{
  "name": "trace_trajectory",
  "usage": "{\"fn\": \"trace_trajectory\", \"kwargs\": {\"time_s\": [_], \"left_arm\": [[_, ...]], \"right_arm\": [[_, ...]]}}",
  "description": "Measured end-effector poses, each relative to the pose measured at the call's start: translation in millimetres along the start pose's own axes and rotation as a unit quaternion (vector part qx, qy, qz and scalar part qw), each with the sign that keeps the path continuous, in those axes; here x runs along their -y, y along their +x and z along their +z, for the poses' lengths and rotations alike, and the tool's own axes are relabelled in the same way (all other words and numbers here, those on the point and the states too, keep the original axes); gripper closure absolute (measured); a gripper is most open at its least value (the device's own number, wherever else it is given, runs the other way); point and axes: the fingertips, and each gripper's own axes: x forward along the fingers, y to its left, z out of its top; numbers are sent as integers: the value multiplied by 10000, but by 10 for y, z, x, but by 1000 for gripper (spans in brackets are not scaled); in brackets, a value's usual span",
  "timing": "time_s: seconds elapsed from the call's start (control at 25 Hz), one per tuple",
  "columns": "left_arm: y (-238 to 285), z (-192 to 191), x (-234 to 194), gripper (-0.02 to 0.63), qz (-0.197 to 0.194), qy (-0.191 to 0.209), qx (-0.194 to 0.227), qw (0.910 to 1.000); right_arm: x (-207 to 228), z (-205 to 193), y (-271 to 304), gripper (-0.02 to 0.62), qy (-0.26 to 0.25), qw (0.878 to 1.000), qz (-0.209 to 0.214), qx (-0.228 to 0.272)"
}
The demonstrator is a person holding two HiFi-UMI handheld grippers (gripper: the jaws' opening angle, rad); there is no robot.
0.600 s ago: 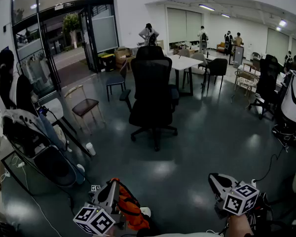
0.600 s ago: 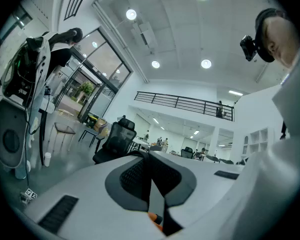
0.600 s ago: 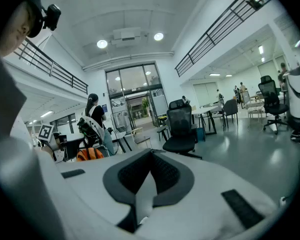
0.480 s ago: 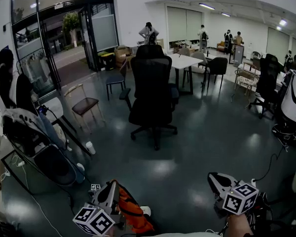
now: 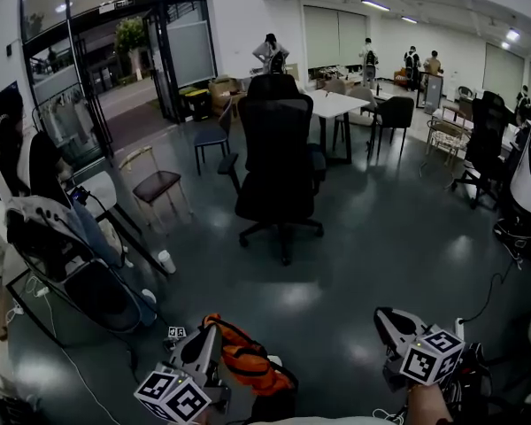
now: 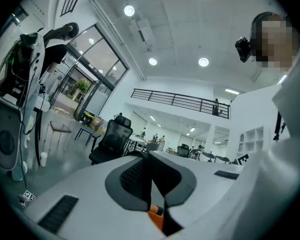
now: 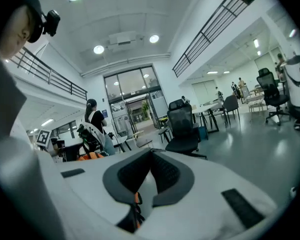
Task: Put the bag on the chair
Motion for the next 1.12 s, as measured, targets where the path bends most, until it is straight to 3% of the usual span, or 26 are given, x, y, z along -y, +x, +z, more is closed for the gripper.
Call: {"fn": "trace_trajectory", "kwargs": {"time_s": [0.28,0.64,0.84,1.12], "left_arm": [[407,181,-194,606,-146,-219,121,9996],[1343,498,-735,607,-505,-438,118,9977],[1796,839,-1059,607,-622,-231,97,9978],[2278,1226,-1515,607,-934,49,241,9953]], "right_arm": [[173,201,321,588,968,9947,130,330],[365,533,1410,588,497,9987,-46,-18],[417,860,1966,588,443,9989,-173,50],[251,1130,2790,589,306,9994,138,116]]}}
